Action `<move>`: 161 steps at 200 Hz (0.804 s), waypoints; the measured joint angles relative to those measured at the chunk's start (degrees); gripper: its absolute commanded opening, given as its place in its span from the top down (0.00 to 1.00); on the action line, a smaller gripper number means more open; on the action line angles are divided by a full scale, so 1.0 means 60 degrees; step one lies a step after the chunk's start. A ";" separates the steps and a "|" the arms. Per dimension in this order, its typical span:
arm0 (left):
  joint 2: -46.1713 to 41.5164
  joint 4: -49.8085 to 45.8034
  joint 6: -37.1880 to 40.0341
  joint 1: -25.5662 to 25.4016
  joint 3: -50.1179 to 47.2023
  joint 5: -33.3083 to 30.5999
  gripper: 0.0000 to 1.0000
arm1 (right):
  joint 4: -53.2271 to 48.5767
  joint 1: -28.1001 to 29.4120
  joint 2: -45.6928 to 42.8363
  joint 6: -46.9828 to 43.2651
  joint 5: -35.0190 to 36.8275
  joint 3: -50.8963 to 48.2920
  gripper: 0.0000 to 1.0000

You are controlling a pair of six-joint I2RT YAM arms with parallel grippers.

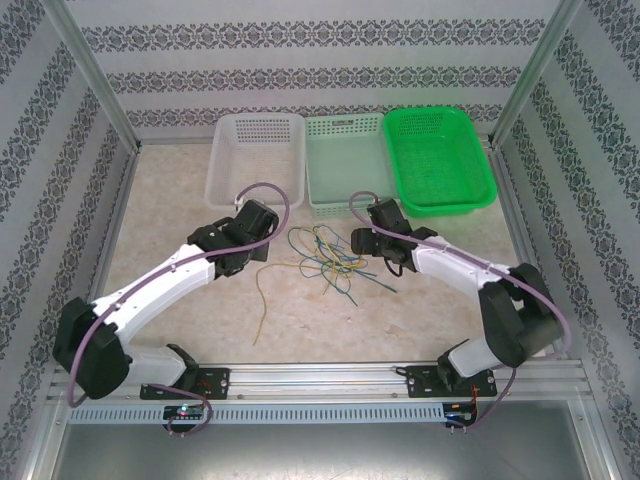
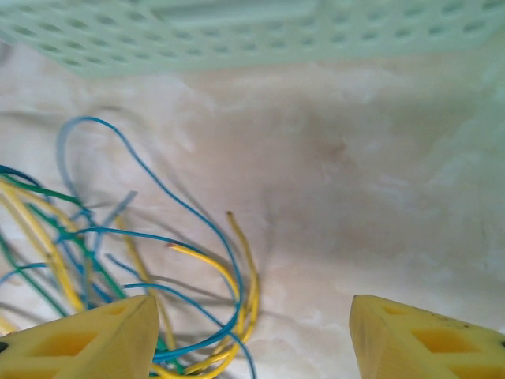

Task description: Untangle the cables

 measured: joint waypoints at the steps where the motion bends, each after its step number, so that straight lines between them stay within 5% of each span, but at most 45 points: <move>1: 0.0018 0.0000 -0.0033 0.0015 -0.0025 0.0040 0.49 | 0.0004 0.0004 -0.0018 0.0000 0.0000 0.0000 0.32; 60: 0.2175 0.0018 -0.1264 0.0299 -0.0528 0.2197 0.46 | -0.0007 0.0095 -0.0798 -0.0040 -0.0025 -0.0084 0.31; 112: 0.2783 0.0142 -0.1825 0.0302 -0.1082 0.2572 0.49 | -0.0164 0.0095 -0.0849 -0.0073 -0.0022 -0.0368 0.30; 143: 0.2747 0.0441 -0.2033 0.0299 -0.1242 0.2667 0.59 | -0.0193 0.0095 -0.0849 -0.0113 -0.0022 -0.0408 0.30; 161: 0.2790 0.0525 -0.2076 0.0302 -0.1220 0.2725 0.73 | -0.0204 0.0095 -0.0849 -0.0149 -0.0022 -0.0408 0.30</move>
